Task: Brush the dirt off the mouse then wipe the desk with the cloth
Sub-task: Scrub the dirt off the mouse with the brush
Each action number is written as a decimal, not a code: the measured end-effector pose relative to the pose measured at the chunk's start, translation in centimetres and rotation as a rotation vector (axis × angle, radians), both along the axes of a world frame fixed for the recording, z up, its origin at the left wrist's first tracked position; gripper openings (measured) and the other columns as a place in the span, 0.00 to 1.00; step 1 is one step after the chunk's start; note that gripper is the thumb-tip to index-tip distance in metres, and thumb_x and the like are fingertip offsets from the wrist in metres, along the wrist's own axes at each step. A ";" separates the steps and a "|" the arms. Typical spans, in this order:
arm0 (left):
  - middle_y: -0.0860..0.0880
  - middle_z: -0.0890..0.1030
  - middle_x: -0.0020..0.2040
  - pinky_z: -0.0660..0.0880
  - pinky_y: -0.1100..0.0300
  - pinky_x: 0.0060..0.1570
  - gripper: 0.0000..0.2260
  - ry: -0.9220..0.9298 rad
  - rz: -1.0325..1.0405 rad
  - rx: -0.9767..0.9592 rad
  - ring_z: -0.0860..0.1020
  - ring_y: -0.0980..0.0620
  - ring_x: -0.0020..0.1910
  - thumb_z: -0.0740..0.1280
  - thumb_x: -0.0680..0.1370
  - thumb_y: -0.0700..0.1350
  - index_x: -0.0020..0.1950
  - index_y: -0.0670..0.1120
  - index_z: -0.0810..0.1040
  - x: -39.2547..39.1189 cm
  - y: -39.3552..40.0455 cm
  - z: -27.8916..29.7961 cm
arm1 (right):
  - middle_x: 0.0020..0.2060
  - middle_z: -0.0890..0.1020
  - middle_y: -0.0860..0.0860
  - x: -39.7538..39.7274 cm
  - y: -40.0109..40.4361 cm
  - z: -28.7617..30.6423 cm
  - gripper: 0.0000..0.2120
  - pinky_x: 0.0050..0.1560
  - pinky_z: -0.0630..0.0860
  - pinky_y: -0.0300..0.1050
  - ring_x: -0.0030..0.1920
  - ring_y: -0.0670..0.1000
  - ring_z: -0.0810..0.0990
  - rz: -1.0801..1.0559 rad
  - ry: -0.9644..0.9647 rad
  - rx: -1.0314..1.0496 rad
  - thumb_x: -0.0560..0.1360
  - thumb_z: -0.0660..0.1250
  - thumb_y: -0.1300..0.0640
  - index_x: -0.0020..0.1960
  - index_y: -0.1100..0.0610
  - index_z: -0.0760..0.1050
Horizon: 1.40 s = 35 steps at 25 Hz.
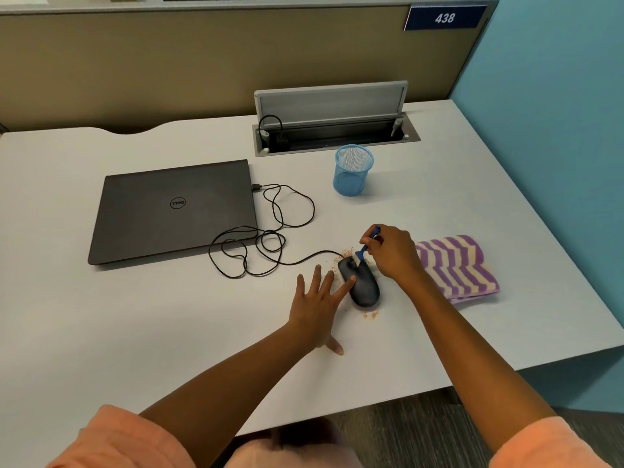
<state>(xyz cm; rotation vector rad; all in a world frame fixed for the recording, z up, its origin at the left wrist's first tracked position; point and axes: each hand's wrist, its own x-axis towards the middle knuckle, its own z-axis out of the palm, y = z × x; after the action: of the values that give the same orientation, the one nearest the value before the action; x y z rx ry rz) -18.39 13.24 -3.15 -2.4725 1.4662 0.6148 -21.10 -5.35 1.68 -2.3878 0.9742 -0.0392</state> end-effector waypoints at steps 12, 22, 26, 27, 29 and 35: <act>0.43 0.41 0.81 0.39 0.35 0.73 0.61 0.006 0.002 0.005 0.36 0.37 0.78 0.74 0.65 0.69 0.79 0.56 0.32 0.0 0.0 0.1 | 0.53 0.83 0.55 1.2 -0.2 0.2 0.09 0.47 0.74 0.43 0.52 0.56 0.81 0.009 0.119 -0.064 0.76 0.65 0.61 0.55 0.58 0.80; 0.43 0.41 0.81 0.39 0.35 0.73 0.60 0.015 0.008 0.003 0.36 0.37 0.78 0.74 0.65 0.69 0.80 0.56 0.33 0.0 -0.1 0.1 | 0.54 0.83 0.56 1.6 -0.4 -0.8 0.09 0.49 0.75 0.45 0.52 0.57 0.81 0.032 0.067 -0.080 0.78 0.64 0.61 0.56 0.57 0.80; 0.43 0.41 0.81 0.39 0.35 0.73 0.60 0.016 0.006 0.003 0.36 0.37 0.78 0.74 0.65 0.69 0.79 0.56 0.33 0.0 -0.1 0.1 | 0.54 0.83 0.56 1.9 -0.3 -0.7 0.10 0.53 0.76 0.46 0.53 0.57 0.81 -0.002 0.019 -0.051 0.80 0.62 0.59 0.58 0.58 0.79; 0.43 0.41 0.81 0.39 0.35 0.73 0.60 0.017 0.007 0.003 0.36 0.37 0.78 0.74 0.65 0.69 0.79 0.56 0.32 0.0 -0.1 0.1 | 0.54 0.84 0.56 1.7 -0.5 -0.7 0.10 0.52 0.76 0.46 0.53 0.57 0.82 -0.011 0.012 -0.055 0.79 0.62 0.59 0.58 0.58 0.79; 0.43 0.41 0.81 0.39 0.35 0.73 0.61 0.013 0.009 -0.001 0.36 0.37 0.78 0.74 0.65 0.69 0.79 0.56 0.32 0.0 0.0 0.1 | 0.52 0.84 0.56 1.3 -0.7 -0.8 0.09 0.48 0.76 0.45 0.51 0.57 0.82 0.007 0.022 -0.075 0.78 0.65 0.59 0.56 0.58 0.80; 0.43 0.41 0.81 0.39 0.35 0.73 0.61 0.026 0.014 -0.004 0.36 0.37 0.78 0.75 0.64 0.69 0.79 0.57 0.32 0.0 -0.1 0.0 | 0.50 0.85 0.55 1.9 -0.1 -0.8 0.09 0.47 0.75 0.43 0.50 0.56 0.82 -0.016 -0.031 -0.017 0.79 0.62 0.59 0.54 0.57 0.80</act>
<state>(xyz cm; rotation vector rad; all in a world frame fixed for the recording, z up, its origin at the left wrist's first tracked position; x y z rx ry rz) -18.38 13.18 -3.12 -2.4890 1.4621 0.6496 -19.22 -5.42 0.83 -2.3876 0.9829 -0.0905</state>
